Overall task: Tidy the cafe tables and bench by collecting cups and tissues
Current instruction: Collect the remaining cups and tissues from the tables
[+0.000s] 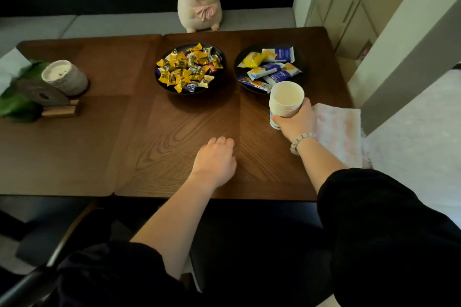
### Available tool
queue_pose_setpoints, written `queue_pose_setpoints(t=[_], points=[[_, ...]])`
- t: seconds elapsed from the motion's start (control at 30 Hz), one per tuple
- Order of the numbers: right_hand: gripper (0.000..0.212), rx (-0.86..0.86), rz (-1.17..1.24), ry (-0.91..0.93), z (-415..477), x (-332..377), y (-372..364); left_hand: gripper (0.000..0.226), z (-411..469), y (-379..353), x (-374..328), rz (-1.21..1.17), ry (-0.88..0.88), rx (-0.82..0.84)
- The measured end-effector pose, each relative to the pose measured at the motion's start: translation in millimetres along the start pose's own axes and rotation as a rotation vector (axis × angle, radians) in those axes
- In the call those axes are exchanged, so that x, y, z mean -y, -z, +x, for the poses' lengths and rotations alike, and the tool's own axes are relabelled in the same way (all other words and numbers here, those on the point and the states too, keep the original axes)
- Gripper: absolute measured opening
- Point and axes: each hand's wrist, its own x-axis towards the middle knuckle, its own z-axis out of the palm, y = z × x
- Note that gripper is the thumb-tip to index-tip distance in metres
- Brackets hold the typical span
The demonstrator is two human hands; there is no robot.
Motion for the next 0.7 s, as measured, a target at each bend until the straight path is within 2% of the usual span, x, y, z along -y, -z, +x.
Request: queue_pose_setpoints(t=[0.2,0.33,0.43,0.57,0.63,0.7], points=[[0.091,0.018,-0.064,-0.089,-15,1,6,0.036,-5,6,1,-0.011,-0.001,-0.026],[0.069,-0.051,-0.080,-0.103,-49,0,12,0.035,-16,13,0,-0.034,0.006,-0.019],[0.052,-0.057,-0.163,0.056,-77,5,12,0.035,-31,17,3,-0.072,0.029,-0.043],[0.045,0.103,-0.363,0.348,-129,5,14,0.043,-69,15,10,-0.195,0.078,-0.076],[0.043,0.211,-0.448,0.488,-170,-11,11,0.049,-99,6,16,-0.236,0.092,-0.067],[0.044,0.426,-0.560,0.576,-214,-41,6,0.052,-133,-11,23,-0.269,0.138,-0.023]])
